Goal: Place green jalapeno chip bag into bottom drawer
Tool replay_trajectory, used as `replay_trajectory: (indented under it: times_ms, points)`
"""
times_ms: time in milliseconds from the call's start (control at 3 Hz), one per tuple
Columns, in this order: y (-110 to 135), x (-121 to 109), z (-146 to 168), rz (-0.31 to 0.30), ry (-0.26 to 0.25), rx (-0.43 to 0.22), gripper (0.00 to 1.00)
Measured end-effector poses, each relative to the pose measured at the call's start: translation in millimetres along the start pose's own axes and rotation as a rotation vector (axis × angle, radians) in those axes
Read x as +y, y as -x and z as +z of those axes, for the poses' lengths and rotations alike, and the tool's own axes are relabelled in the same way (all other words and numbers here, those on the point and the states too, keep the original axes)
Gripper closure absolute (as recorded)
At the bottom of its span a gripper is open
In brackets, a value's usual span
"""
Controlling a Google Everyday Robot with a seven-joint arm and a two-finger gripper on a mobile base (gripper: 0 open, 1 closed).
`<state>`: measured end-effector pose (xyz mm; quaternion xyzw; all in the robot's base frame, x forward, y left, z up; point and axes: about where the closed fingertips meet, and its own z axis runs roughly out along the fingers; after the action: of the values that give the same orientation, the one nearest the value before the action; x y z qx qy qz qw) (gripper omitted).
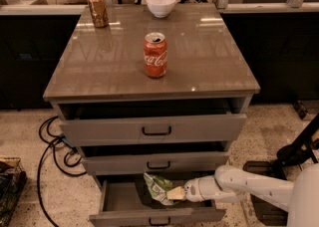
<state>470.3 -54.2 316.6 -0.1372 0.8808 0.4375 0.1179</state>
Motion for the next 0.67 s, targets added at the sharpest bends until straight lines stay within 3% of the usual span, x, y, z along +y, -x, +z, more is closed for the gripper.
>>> replay_trajectory:
  times_ms: [333, 667]
  points:
    - [-0.6, 0.9, 1.9, 0.0, 0.002, 0.003, 0.6]
    - [-1.6, 2.2, 4.1, -0.001, 0.006, 0.006, 0.29]
